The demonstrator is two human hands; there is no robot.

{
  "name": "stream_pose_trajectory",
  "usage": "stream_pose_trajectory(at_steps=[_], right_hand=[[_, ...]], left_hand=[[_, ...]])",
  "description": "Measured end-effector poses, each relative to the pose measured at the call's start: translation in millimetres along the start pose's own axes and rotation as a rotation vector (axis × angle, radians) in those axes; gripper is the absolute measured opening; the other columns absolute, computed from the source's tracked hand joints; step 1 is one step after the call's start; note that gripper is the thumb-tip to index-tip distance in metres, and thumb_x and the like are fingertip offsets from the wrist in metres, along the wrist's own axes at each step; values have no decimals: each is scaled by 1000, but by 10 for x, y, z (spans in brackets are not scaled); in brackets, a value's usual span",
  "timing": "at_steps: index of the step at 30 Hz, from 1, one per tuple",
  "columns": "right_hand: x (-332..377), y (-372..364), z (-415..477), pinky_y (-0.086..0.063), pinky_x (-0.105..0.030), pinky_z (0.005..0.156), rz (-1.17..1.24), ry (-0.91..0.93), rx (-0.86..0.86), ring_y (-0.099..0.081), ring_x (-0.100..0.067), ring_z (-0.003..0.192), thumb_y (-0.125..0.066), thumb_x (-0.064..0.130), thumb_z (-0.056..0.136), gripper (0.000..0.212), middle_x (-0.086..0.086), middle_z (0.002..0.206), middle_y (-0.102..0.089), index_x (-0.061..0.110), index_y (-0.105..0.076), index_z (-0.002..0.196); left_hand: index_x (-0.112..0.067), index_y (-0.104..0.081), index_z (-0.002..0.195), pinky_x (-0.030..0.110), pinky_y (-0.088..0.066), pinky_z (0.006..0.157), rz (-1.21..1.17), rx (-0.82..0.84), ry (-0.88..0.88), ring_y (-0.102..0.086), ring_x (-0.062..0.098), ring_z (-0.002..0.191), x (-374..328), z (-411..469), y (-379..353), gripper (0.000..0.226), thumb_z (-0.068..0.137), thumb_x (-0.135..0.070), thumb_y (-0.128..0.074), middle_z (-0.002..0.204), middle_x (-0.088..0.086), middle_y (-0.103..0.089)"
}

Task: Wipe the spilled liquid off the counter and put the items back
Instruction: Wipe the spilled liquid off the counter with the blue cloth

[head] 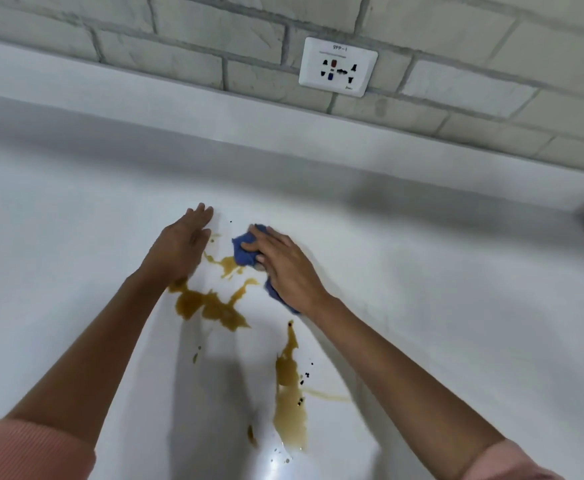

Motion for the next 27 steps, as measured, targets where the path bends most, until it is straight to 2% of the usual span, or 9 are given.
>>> stream_pose_trajectory(at_steps=[3, 6, 8, 11, 14, 18, 21, 24, 27], right_hand=[[-48, 295, -254, -34, -22, 50, -56, 40, -76, -39, -14, 49, -40, 29, 99, 37, -10, 66, -35, 6, -36, 70], [-569, 492, -232, -42, -26, 87, -278, -158, -48, -53, -26, 106, -50, 21, 94, 22, -7, 109, -58, 8, -65, 105], [-640, 594, 57, -31, -30, 109, -218, -229, -113, -43, -28, 130, -46, 3, 92, 37, -10, 137, -51, 9, -57, 127], [-457, 464, 559, -34, -29, 108, -109, -220, -116, -47, -31, 127, -52, -7, 83, 47, -14, 137, -52, 5, -55, 128], [-173, 173, 727, -23, -6, 103, -32, -171, -57, -41, -28, 132, -48, -8, 83, 49, -14, 142, -47, 5, -54, 129], [312, -129, 400, -22, -30, 115, 8, 81, 103, -34, -28, 138, -42, -7, 91, 42, -11, 146, -44, 7, -57, 128], [367, -79, -128, -29, -27, 112, 51, 200, 189, -37, -24, 136, -45, -11, 90, 42, -8, 143, -47, 9, -60, 124], [51, 157, -281, -26, -15, 110, 45, 122, 223, -36, -25, 137, -41, -19, 85, 48, -11, 143, -47, 5, -60, 123], [-217, 328, 67, -19, -27, 116, -48, -24, 136, -31, -25, 141, -38, -6, 93, 45, -9, 147, -41, 11, -55, 130]], left_hand=[[-12, -38, 143, 25, -15, 114, -1, -80, -41, -19, 16, 145, 61, -172, 143, 45, 98, -14, -42, 154, 3, -29], [-8, -37, 143, 36, -17, 119, 61, -92, 0, -21, 20, 145, 213, -289, 216, 44, 99, -16, -39, 154, 7, -29], [-7, -37, 143, 36, -17, 119, 84, -105, 41, -21, 21, 145, 304, -335, 255, 45, 100, -18, -37, 153, 9, -29], [-9, -38, 142, 34, -19, 116, 70, -120, 93, -23, 20, 144, 371, -389, 262, 44, 100, -22, -36, 153, 7, -31], [-9, -40, 141, 32, -18, 116, 70, -117, 92, -25, 19, 143, 369, -416, 244, 44, 100, -24, -37, 152, 6, -33], [-9, -43, 140, 34, -22, 116, 57, -142, 119, -32, 24, 141, 376, -407, 288, 44, 100, -25, -37, 149, 8, -39], [-10, -44, 139, 35, -23, 115, 53, -139, 122, -32, 23, 140, 377, -414, 281, 43, 99, -26, -37, 149, 8, -40], [-13, -45, 138, 34, -23, 115, 35, -136, 124, -31, 21, 141, 375, -412, 282, 42, 99, -27, -38, 149, 6, -40], [-14, -45, 138, 35, -22, 115, 52, -120, 140, -31, 22, 141, 379, -412, 280, 42, 99, -29, -37, 150, 4, -38]])
Point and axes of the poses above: each hand's wrist, its own z-axis towards the middle knuckle, its own y-axis out of the back of the hand, x = y × z, the point moved 8 cm from there along z, towards the middle knuckle
